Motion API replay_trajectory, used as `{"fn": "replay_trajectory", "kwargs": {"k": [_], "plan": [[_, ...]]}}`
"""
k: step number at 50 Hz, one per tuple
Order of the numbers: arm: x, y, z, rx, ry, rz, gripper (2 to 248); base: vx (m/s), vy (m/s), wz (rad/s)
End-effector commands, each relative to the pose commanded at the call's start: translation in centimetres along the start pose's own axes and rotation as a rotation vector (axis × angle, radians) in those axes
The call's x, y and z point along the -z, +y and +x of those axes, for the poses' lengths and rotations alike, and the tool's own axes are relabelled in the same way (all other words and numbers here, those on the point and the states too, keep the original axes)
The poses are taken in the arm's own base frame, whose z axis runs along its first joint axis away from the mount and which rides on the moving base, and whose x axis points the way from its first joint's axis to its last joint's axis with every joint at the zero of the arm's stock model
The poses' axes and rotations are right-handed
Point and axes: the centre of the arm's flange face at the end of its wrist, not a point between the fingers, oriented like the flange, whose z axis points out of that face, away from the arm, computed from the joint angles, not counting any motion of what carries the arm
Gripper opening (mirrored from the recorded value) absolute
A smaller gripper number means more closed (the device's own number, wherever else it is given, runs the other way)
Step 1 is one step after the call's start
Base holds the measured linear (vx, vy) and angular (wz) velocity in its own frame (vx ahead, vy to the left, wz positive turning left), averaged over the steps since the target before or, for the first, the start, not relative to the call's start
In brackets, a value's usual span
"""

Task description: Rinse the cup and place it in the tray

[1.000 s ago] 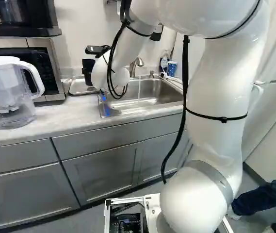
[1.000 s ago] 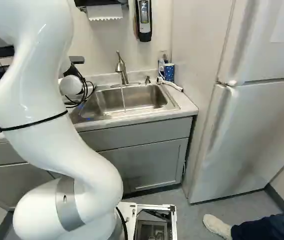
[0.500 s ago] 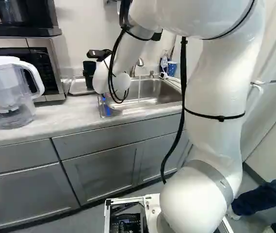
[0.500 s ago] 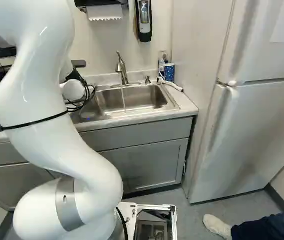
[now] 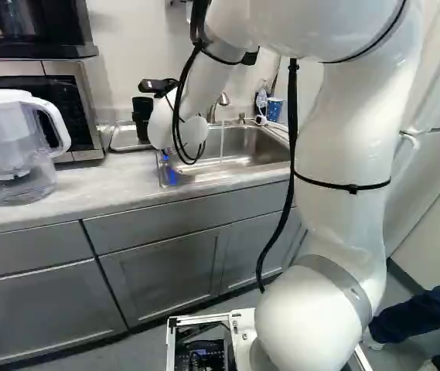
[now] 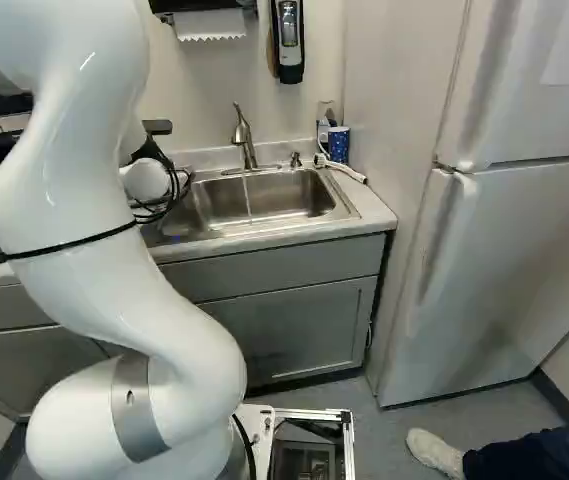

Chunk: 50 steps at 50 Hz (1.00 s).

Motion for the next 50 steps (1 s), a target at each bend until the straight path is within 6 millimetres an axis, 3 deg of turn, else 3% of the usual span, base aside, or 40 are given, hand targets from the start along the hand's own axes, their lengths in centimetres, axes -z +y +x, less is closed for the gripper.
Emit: {"fn": "replay_trajectory", "kwargs": {"k": [21,22,26,27,32,33,37,38,50], "plan": [[0.0,0.0,-0.1,0.0,-0.01,-0.002,122,0.0,0.0,0.0],[0.0,0.0,-0.1,0.0,-0.01,-0.002,149,0.0,0.0,0.0],[0.0,0.0,-0.1,0.0,-0.01,-0.002,149,0.0,0.0,0.0],[0.0,0.0,-0.1,0.0,-0.01,-0.002,184,0.0,0.0,0.0],[0.0,0.0,-0.1,0.0,-0.01,-0.002,184,0.0,0.0,0.0],[0.0,0.0,-0.1,0.0,-0.01,-0.002,220,0.0,0.0,0.0],[0.0,0.0,-0.1,0.0,-0.01,-0.002,220,0.0,0.0,0.0],[0.0,0.0,-0.1,0.0,-0.01,-0.002,247,0.0,0.0,0.0],[0.2,-0.1,0.9,0.002,0.009,-0.001,247,0.0,0.0,0.0]]}}
